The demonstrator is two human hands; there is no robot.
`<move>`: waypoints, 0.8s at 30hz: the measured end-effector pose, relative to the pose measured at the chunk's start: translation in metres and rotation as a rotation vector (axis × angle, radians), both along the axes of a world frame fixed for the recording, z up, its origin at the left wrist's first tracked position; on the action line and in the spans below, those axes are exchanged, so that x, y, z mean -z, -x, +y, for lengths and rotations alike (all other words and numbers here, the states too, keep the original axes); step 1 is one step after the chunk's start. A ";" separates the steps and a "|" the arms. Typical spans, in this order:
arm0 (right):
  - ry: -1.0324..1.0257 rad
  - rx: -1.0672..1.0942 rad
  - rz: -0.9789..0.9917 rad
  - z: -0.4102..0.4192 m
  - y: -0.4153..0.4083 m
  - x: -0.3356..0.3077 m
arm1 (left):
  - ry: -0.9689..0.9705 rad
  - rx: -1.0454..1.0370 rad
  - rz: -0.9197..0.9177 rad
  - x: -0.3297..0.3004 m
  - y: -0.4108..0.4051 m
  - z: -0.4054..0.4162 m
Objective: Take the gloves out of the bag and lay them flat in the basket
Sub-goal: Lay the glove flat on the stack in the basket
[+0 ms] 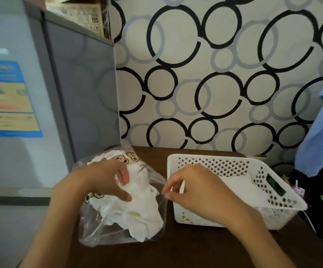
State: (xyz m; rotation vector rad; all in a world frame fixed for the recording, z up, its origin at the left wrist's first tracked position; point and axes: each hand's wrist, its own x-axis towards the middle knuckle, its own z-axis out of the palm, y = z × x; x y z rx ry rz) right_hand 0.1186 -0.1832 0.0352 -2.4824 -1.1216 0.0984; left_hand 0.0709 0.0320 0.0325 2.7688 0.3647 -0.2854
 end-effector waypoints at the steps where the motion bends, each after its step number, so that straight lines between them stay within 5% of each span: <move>1: 0.040 0.005 -0.017 0.012 0.008 0.005 | -0.002 0.002 0.006 0.004 -0.003 0.003; 9: 0.419 0.130 -0.074 0.069 0.020 0.050 | 0.166 -0.012 -0.204 0.011 -0.002 0.019; 15: 0.236 0.180 -0.120 0.058 0.014 0.038 | 0.093 0.111 -0.413 0.006 -0.002 0.015; 24: 0.107 0.144 0.070 0.041 0.004 0.027 | -0.013 0.300 -0.143 0.014 -0.006 -0.007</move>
